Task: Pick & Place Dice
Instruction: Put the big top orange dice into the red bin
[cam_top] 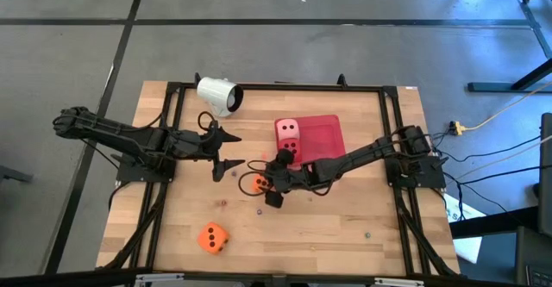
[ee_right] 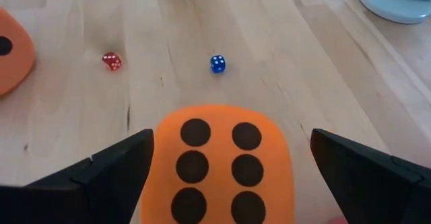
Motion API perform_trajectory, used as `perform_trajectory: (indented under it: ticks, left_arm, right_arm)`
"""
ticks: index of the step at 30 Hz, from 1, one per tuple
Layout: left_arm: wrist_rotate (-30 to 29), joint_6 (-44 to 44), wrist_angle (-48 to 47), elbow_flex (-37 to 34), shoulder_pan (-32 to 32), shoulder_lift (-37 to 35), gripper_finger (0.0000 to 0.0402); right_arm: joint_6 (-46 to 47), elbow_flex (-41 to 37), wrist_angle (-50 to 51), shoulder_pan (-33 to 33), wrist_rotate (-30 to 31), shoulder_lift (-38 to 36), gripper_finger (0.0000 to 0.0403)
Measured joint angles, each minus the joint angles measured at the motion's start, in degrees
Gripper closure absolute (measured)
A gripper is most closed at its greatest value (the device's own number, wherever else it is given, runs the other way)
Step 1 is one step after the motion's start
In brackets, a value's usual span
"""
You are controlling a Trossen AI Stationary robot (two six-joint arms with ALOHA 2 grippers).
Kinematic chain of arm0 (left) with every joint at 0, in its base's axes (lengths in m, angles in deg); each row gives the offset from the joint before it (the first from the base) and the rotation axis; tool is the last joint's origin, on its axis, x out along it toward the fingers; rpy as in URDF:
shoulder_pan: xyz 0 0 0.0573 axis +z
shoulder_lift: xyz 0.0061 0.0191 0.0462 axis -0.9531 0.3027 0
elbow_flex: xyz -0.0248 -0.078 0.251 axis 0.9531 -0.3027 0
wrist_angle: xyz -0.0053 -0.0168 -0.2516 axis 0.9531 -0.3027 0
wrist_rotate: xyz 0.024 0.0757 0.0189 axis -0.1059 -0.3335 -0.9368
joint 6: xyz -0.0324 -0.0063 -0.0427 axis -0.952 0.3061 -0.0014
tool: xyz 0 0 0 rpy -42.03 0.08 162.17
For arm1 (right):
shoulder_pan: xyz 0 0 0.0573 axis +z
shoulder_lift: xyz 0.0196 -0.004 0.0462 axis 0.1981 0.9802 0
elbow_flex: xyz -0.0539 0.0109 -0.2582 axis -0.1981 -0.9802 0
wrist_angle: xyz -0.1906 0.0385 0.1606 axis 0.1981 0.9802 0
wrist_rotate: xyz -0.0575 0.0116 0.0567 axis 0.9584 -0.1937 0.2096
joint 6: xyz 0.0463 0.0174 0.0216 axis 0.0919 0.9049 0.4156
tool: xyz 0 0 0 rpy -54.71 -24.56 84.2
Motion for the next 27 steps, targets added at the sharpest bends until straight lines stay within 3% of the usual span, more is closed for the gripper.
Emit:
perform_trajectory:
  ticks: [27]
  left_arm:
    - [0.0, 0.0, 0.0, 0.0, 0.0, 0.0, 0.0054]
  right_arm:
    - [2.93, 0.13, 5.78, -0.04, -4.65, 0.02, 0.0003]
